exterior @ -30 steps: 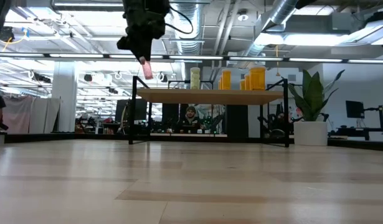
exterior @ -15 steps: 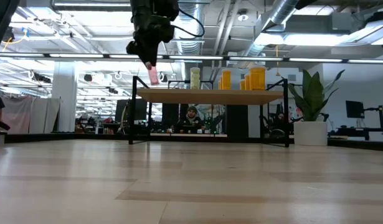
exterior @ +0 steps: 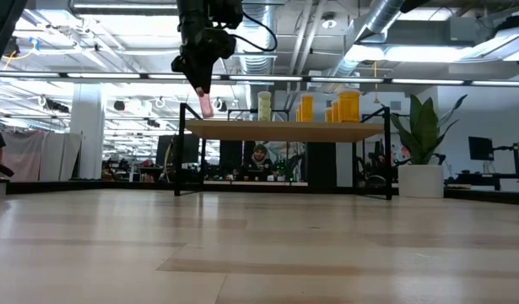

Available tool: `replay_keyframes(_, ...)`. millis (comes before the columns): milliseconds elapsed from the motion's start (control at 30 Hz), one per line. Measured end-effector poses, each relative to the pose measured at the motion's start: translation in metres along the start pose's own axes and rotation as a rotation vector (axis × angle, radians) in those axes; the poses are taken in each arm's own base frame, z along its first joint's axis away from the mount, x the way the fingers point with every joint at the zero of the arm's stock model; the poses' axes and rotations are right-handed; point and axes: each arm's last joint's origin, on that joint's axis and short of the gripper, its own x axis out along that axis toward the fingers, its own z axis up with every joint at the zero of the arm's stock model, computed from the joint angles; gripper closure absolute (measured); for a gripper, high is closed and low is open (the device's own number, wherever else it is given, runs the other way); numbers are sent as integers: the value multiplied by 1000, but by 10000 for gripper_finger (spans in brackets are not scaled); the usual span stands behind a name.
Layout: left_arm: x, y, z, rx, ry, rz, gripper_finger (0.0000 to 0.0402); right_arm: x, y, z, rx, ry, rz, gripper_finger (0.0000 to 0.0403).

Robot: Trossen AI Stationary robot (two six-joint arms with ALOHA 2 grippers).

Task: Pick and place medicine bottles onto shelf by color
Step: Put the top pink pill bottle to the top on the shelf

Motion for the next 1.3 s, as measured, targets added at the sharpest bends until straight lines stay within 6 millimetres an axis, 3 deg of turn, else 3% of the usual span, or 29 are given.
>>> replay_keyframes(567,5,1,5,36,-49,2,292,0,0,0,5,0,0,101)
replay_keyframes(1067,-18,60,22,-83,-174,-47,291,2,-2,3,29,-1,-6,101)
replay_keyframes(1300,-10,72,51,-63,-80,-43,291,8,-7,7,65,24,-15,101)
